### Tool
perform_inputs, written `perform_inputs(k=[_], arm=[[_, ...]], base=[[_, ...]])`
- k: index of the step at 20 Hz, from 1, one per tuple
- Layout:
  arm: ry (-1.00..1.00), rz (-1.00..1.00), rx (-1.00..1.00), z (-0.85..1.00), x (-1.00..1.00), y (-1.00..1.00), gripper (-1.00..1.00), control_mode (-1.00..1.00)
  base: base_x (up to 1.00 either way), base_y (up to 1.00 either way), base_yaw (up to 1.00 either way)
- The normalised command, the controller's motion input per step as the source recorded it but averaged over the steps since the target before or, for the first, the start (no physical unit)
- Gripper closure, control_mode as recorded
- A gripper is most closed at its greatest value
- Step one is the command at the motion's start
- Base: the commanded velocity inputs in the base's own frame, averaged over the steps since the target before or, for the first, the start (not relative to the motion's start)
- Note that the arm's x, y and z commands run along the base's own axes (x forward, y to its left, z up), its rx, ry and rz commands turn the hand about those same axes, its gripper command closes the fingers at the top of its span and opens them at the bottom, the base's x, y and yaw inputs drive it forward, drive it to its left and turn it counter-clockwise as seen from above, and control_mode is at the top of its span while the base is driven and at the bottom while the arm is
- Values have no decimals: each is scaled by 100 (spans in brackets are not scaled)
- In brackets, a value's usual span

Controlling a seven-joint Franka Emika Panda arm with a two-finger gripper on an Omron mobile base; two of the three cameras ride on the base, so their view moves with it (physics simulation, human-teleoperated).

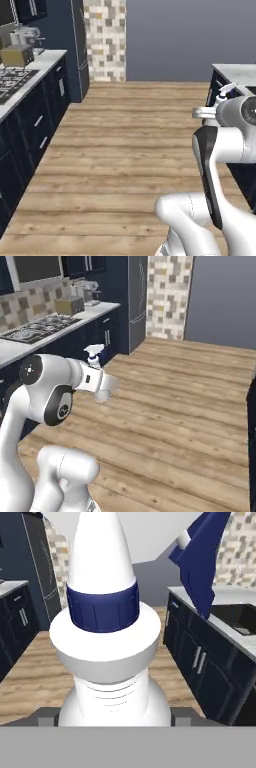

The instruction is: Move the cutting board and knife to the sink. Then move spray from the cabinet to the counter.

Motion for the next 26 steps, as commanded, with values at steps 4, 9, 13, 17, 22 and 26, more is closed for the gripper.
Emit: perform_inputs(k=[4,9,13,17,22,26], arm=[[0,0,0,0,0,0,100,100],[0,0,0,0,0,0,100,100],[0,0,0,0,0,0,100,100],[0,0,0,0,0,0,100,100],[0,0,0,0,0,0,100,100],[0,0,0,0,0,0,100,100]], base=[[14,-72,-78],[34,-47,-73],[64,-2,-47],[86,2,-26],[99,8,-17],[97,14,-19]])
